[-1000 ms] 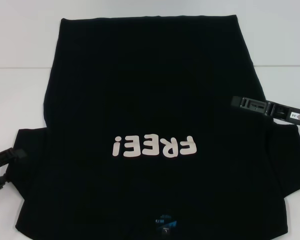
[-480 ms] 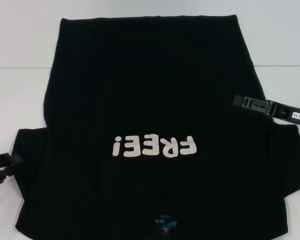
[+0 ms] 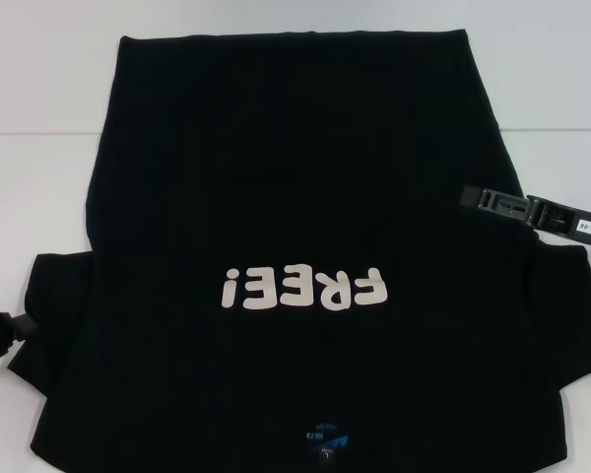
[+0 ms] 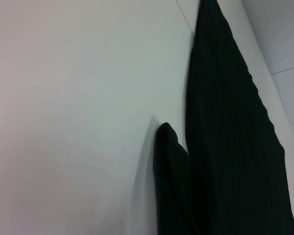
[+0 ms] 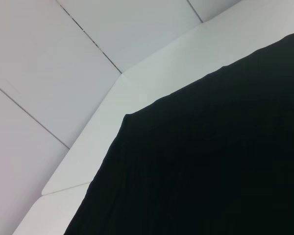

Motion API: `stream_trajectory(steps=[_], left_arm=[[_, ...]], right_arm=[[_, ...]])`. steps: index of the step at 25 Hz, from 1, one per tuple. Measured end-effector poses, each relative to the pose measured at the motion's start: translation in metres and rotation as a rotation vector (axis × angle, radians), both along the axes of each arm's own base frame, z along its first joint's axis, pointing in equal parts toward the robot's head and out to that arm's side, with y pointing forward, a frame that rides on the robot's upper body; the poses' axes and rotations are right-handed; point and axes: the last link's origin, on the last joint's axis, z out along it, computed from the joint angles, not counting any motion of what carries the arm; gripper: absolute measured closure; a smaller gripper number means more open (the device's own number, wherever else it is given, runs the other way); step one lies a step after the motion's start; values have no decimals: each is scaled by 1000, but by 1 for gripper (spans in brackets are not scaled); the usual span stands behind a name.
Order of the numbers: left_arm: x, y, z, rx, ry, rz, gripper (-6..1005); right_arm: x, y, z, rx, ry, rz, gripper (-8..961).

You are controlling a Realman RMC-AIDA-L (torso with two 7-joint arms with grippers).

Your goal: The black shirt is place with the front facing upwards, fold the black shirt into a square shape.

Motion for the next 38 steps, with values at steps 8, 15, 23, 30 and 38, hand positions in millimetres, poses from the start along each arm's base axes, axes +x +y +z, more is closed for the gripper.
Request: stream_trajectory(steps=[8, 15, 23, 30, 38], left_arm=[[0, -1, 0, -3, -5, -1, 1000], [0, -3, 0, -8, -6, -1, 1000], [1, -4, -1, -23, 9, -21, 997], [3, -5, -1, -47, 56, -96, 946], [2, -7, 0, -47, 63, -94, 818]], right_arm=[[-1, -1, 1, -1, 9, 3, 12], [1, -2, 1, -1, 11, 0, 13], [2, -3, 1, 0, 12, -5, 15], [3, -3, 1, 0, 12, -6, 17], [4, -4, 1, 1, 12, -9, 20]])
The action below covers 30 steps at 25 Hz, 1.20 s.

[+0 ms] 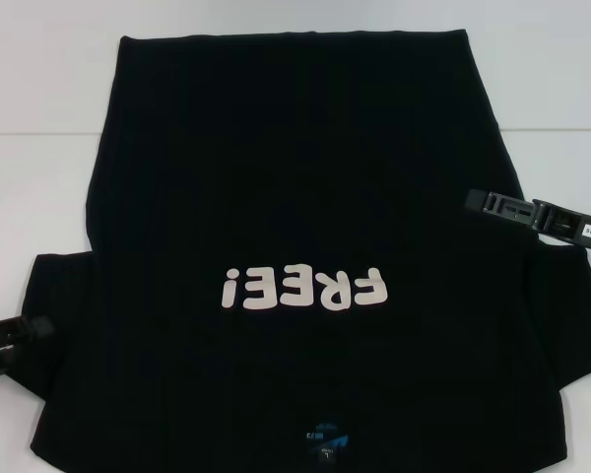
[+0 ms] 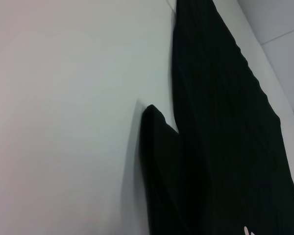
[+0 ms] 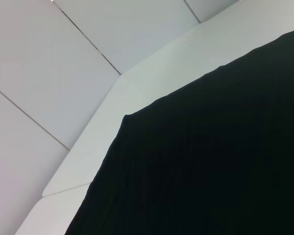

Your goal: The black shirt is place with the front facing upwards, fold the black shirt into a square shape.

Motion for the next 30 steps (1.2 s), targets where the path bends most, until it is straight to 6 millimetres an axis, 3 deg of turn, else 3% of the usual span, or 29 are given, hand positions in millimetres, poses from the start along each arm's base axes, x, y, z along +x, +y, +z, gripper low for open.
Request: stream_trajectory(steps=[10, 15, 18, 30], left_arm=[[0, -2, 1, -2, -16, 17, 398], [-2, -2, 1, -6, -1, 34, 455], [-2, -3, 1, -11, 1, 38, 648], [0, 0, 2, -22, 3, 31, 905]], right_arm=[[2, -1, 1, 5, 5, -8, 23], [3, -1, 2, 10, 9, -12, 24], [3, -1, 3, 15, 12, -15, 25], [2, 0, 4, 18, 13, -11, 29]])
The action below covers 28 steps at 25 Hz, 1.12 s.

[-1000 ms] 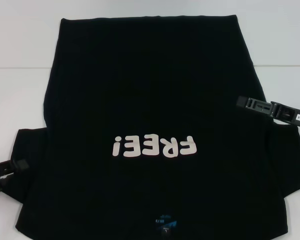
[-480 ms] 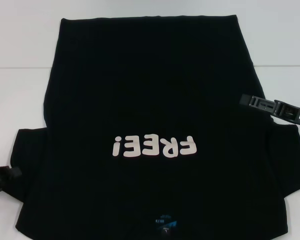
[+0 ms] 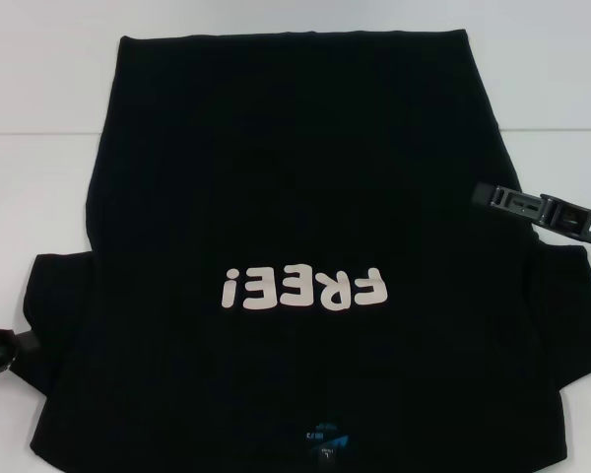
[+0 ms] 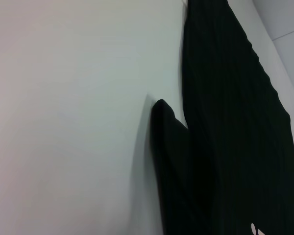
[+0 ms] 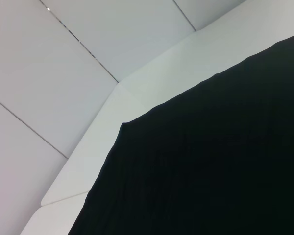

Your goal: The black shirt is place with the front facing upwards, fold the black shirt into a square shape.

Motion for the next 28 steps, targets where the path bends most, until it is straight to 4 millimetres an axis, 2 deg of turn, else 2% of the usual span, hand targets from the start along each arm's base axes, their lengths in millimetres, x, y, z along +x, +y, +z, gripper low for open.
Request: stream_trajectory(steps=[4, 9, 17, 28], left_arm=[[-1, 2, 4, 9, 16, -2, 995], [-8, 3, 17, 52, 56, 32, 992], [-25, -8, 32, 139, 60, 119, 986], [-30, -7, 40, 164, 72, 144, 978]], right_arm=[[0, 0, 1, 5, 5, -2, 30], [1, 0, 3, 10, 10, -4, 31], [3, 0, 4, 20, 13, -13, 34], [3, 0, 5, 25, 14, -16, 37]])
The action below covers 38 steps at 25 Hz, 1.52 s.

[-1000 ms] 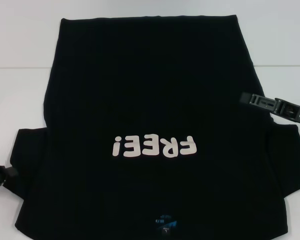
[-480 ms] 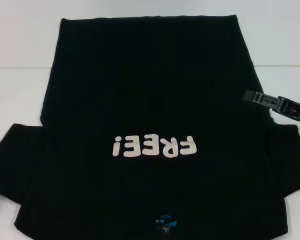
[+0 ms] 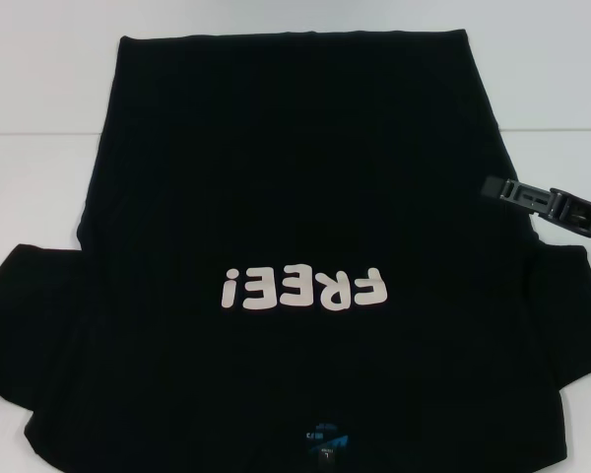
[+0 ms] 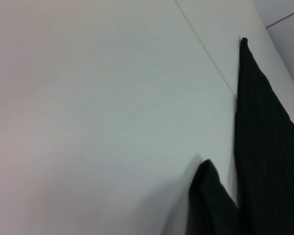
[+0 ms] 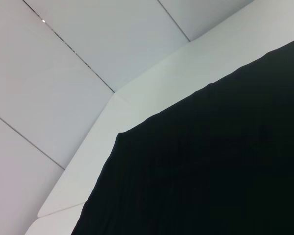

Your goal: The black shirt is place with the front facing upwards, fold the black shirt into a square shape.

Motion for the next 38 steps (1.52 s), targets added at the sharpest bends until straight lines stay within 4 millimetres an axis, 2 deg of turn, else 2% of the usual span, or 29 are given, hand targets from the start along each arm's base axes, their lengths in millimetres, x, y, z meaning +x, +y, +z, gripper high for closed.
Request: stream_trajectory(steps=[5, 8, 16, 22, 27, 32, 35, 38], left_arm=[[1, 1, 4, 5, -9, 0, 975], [9, 3, 1, -11, -36, -37, 973], [63, 23, 5, -7, -186, -282, 967], [92, 48, -19, -72, -235, -363, 963], [114, 70, -54, -168, -212, -404, 960], [125, 81, -80, -273, -184, -437, 956], [129, 80, -82, -327, -144, -487, 954], [127, 73, -67, -322, -106, -580, 853]], right_arm=[[0, 0, 1, 1, -1, 0, 39], [0, 0, 1, 0, 0, 1, 39], [-1, -1, 0, -6, 4, 8, 42], [-1, -1, 0, -7, 5, 8, 44], [-1, -1, 0, -8, 6, 7, 45], [1, -3, 0, -9, 5, 3, 47], [1, -3, 0, -10, 2, 3, 47], [2, -3, 2, -12, -3, 6, 48]])
